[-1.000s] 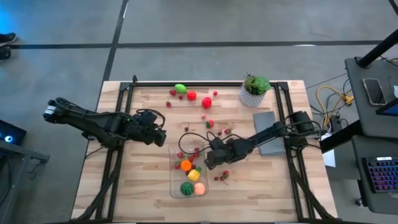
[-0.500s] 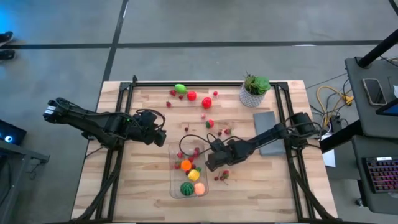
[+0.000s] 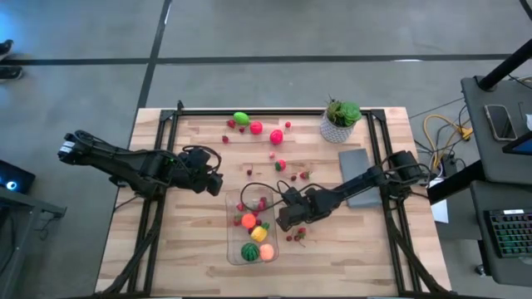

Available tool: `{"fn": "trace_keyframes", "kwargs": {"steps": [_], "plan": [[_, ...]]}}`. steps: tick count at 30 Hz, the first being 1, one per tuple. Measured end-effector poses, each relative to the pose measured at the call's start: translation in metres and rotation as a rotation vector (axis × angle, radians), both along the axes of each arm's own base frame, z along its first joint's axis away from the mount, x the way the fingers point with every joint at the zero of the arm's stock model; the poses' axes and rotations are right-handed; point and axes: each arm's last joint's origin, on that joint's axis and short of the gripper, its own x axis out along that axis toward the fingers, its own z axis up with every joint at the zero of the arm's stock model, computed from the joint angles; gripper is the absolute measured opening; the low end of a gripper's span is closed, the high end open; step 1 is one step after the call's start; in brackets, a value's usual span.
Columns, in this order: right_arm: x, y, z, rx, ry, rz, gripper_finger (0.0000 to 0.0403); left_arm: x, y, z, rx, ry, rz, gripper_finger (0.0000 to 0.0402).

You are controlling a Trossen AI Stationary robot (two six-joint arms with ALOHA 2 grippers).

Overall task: Pick and placing Produce into tupperware
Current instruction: Put the yellow corn into the transparent bin, then put the red strawberry into the transparent bin

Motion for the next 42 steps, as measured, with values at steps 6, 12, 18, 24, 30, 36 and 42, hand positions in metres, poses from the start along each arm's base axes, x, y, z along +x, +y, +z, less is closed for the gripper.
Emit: {"fn": "trace_keyframes", "kwargs": {"steps": [6,12,18,24,30,36,42], "plan": [[0.002,0.003,0.019,0.011,-0.061,0.011,0.0032,0.003,-0.001,-0.001,0.002,-0.001,0.002,0.0244],[-0.002,-0.01,0.073,-0.094,-0.249,0.003,0.0032,0.01,-0.003,-0.004,0.0,-0.009,0.003,0.0244],[0.005,-0.026,0.119,0.092,-0.465,0.319,0.0032,0.017,-0.004,-0.009,0.011,0.006,0.005,0.0244],[0.02,-0.032,0.118,0.194,-0.481,0.36,0.0049,0.019,-0.005,-0.011,0.014,0.022,0.005,0.0244],[0.049,-0.023,0.11,0.293,-0.474,0.446,0.0096,0.002,-0.001,-0.004,-0.021,0.021,0.044,0.0244],[0.057,-0.032,0.121,0.225,-0.515,0.472,0.0158,-0.01,0.002,0.003,-0.065,-0.017,0.052,0.0244],[0.038,-0.048,0.153,-0.001,-0.538,0.273,0.0193,-0.011,0.001,0.003,-0.092,-0.011,0.037,0.0244]]}}
